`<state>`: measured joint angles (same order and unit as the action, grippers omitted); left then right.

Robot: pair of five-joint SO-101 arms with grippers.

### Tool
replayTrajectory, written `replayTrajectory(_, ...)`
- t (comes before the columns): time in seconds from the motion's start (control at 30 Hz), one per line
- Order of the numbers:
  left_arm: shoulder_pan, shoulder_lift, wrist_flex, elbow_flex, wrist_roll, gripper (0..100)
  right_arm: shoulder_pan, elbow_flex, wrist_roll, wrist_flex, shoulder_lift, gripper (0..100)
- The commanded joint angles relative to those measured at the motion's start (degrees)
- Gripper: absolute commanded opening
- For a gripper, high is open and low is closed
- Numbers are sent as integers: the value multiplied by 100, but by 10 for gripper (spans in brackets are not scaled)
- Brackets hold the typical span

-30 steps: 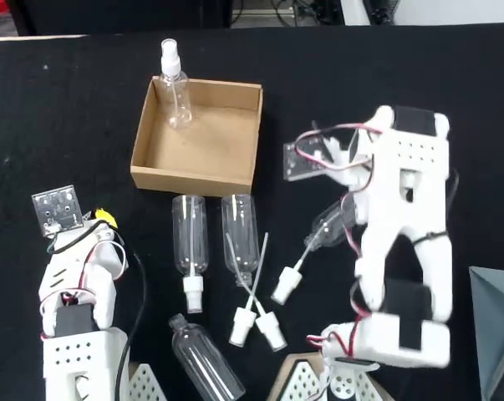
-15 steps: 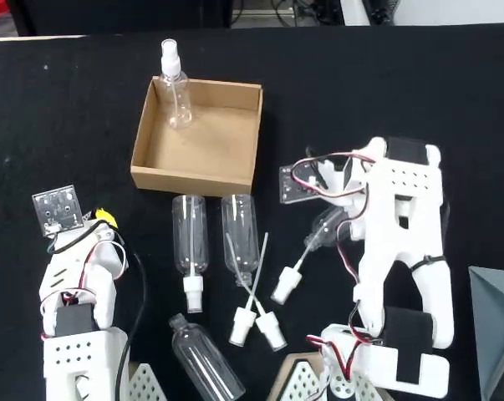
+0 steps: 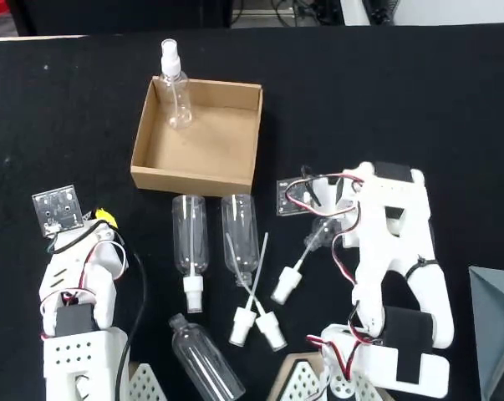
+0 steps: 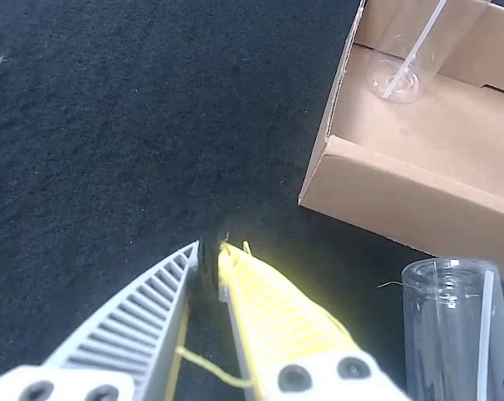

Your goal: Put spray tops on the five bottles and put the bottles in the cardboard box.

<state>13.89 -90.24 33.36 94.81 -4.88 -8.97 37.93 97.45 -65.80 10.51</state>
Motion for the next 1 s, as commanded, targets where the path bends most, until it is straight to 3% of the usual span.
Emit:
replayTrajectory(0.0, 40, -79, -141, -119, 62, 34, 202, 136, 26, 369, 321, 350)
replayTrajectory(0.17, 40, -79, -141, -119, 62, 34, 264, 374, -44, 607, 321, 350)
replayTrajectory(0.37, 40, -79, -141, -119, 62, 34, 580, 382, -932, 607, 321, 350)
replayTrajectory(0.6, 40, -79, -141, -119, 62, 34, 624, 391, -1064, 607, 321, 350)
replayTrajectory(0.97, 40, -79, -141, -119, 62, 34, 633, 391, -2382, 563, 321, 350)
